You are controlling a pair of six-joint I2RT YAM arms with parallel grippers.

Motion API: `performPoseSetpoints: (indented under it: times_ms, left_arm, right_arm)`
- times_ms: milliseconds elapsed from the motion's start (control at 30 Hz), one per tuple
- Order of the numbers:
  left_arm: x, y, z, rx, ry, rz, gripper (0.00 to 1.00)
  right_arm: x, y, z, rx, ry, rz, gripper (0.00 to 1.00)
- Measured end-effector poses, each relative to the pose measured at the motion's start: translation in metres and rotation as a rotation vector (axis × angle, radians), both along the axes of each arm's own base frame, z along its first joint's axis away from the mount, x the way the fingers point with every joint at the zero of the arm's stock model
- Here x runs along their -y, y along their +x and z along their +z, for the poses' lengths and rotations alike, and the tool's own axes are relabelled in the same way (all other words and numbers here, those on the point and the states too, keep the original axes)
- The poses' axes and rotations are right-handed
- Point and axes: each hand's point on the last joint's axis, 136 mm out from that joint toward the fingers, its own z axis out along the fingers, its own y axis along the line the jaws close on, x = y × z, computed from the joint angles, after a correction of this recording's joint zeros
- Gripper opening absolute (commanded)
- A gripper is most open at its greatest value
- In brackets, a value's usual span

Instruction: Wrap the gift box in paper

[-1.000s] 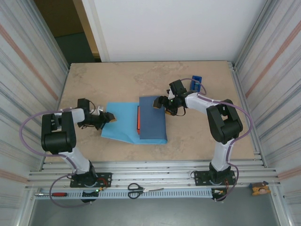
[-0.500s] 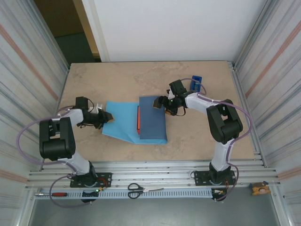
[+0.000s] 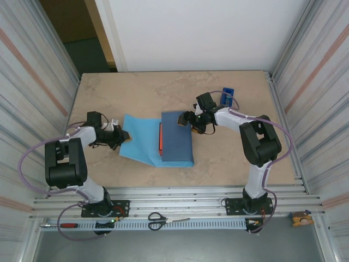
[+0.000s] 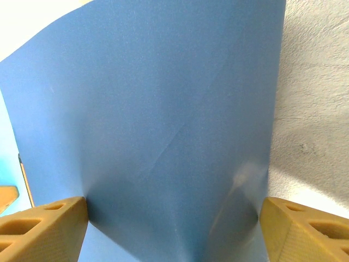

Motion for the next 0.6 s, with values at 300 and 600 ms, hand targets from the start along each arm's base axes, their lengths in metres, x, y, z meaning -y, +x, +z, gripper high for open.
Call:
performPoseSetpoints:
  times_ms: [300,600]
  left_arm:
    - [0.058,0.014,0.065,0.215,0.047,-0.205,0.0]
    - [0.129,0.001,0.095,0.349,0.128,-0.442,0.0]
  right_arm:
    - [0.0,0.0,0.0,0.001,0.0,0.0,0.8]
    - [0.0,0.0,0.0,0.002,0.001,0.0,0.8]
